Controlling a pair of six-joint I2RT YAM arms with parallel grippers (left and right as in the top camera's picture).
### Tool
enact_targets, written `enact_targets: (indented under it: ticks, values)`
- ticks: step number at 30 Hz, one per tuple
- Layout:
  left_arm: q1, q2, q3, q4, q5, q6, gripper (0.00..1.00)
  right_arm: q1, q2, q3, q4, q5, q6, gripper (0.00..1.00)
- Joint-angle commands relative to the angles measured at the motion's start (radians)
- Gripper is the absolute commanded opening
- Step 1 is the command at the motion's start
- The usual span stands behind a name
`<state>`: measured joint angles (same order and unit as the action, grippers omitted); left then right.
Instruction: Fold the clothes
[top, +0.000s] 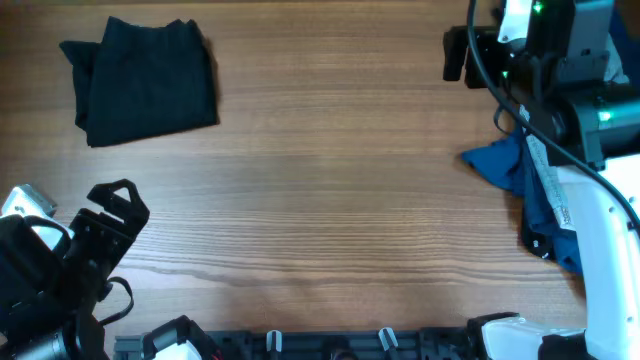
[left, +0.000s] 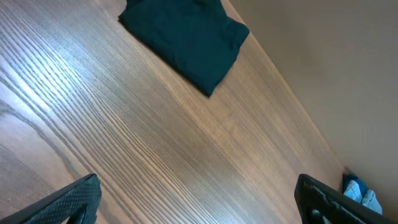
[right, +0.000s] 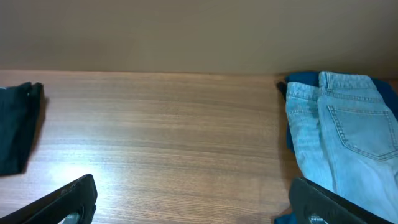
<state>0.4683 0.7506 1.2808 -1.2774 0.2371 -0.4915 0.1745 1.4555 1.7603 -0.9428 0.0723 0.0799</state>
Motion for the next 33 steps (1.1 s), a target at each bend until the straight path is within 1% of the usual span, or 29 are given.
enact_targets:
  ticks: [1,9,11,13,14,15,16,18,20,21,23,26,33]
  values:
    - [-0.002,-0.003,-0.004,0.001,-0.002,0.013,1.0,0.005,0.028,-0.001,0.0,0.017,-0.013,1.0]
    - [-0.002,-0.013,-0.004,-0.021,-0.011,0.013,1.0,0.005,0.035,-0.001,0.0,0.018,-0.013,1.0]
    - [-0.023,-0.048,-0.017,0.03,-0.016,0.017,1.0,0.005,0.035,-0.001,0.0,0.017,-0.013,1.0]
    - [-0.068,-0.136,-0.132,0.257,-0.026,0.017,1.0,0.005,0.035,-0.001,0.0,0.018,-0.013,1.0]
    - [-0.082,-0.167,-0.185,0.344,-0.026,0.017,1.0,0.005,0.035,-0.001,0.0,0.018,-0.013,1.0]
    - [-0.103,-0.215,-0.269,0.471,-0.026,0.017,1.0,0.005,0.035,-0.001,0.0,0.017,-0.013,1.0]
    - [-0.13,-0.28,-0.395,0.645,-0.024,0.028,1.0,0.005,0.035,-0.001,0.0,0.017,-0.013,1.0]
    - [-0.163,-0.381,-0.624,0.908,-0.002,0.044,1.0,0.005,0.035,-0.001,0.0,0.018,-0.013,1.0]
    - [-0.2,-0.461,-0.797,1.053,0.002,0.09,1.0,0.005,0.035,-0.001,0.0,0.018,-0.013,1.0]
    - [-0.235,-0.513,-0.892,1.125,0.002,0.147,1.0,0.005,0.035,-0.001,0.0,0.018,-0.013,1.0]
    - [-0.289,-0.585,-1.01,1.216,-0.006,0.204,1.0,0.005,0.035,-0.001,0.0,0.018,-0.013,1.0]
    - [-0.314,-0.647,-1.089,1.237,-0.036,0.203,1.0,0.005,0.035,-0.001,0.0,0.018,-0.013,1.0]
    - [-0.336,-0.733,-1.233,1.238,-0.035,0.193,1.0,0.005,0.035,-0.001,0.0,0.017,-0.013,1.0]
